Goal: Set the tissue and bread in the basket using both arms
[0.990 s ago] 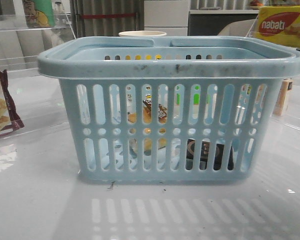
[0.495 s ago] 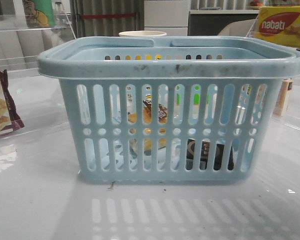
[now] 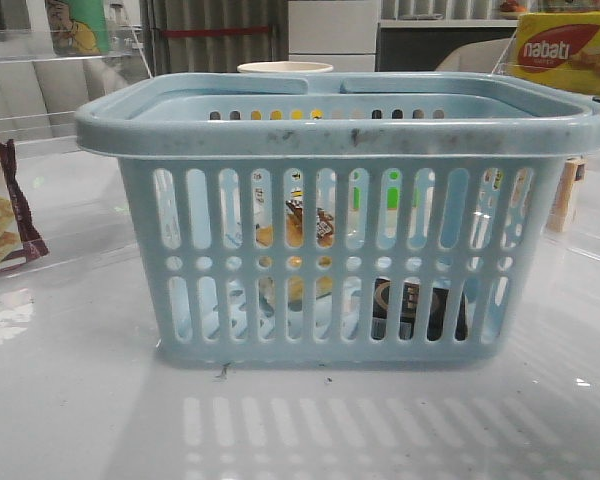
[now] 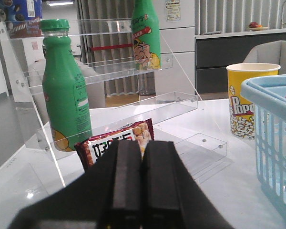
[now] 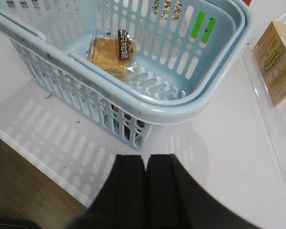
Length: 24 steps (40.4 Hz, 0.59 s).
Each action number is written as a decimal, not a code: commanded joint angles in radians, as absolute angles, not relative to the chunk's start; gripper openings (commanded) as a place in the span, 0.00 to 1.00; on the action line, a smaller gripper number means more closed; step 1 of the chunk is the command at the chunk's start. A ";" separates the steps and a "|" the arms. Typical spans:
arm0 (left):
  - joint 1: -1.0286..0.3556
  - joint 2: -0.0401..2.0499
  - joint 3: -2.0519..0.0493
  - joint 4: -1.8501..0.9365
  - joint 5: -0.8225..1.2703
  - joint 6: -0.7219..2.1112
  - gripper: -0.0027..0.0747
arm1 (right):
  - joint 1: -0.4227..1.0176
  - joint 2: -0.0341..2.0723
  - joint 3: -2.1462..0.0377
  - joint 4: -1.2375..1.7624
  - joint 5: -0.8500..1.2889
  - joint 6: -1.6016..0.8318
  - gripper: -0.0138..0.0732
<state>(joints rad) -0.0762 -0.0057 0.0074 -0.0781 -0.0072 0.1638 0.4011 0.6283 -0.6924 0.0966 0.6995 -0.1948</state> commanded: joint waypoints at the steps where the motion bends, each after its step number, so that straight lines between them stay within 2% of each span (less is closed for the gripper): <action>1: -0.074 -0.024 0.007 -0.088 -0.096 0.158 0.15 | 0.401 0.629 -0.717 0.090 0.630 -0.203 0.22; 17: -0.074 -0.024 0.007 -0.088 -0.096 0.158 0.15 | 0.401 0.613 -0.709 0.090 0.625 -0.203 0.22; 24: -0.074 -0.024 0.007 -0.088 -0.096 0.158 0.15 | 0.293 0.486 -0.599 0.070 0.487 -0.203 0.22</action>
<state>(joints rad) -0.0762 -0.0057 0.0074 -0.0795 -0.0072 0.1638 0.3479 0.5403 -0.6212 0.0880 0.6456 -0.1948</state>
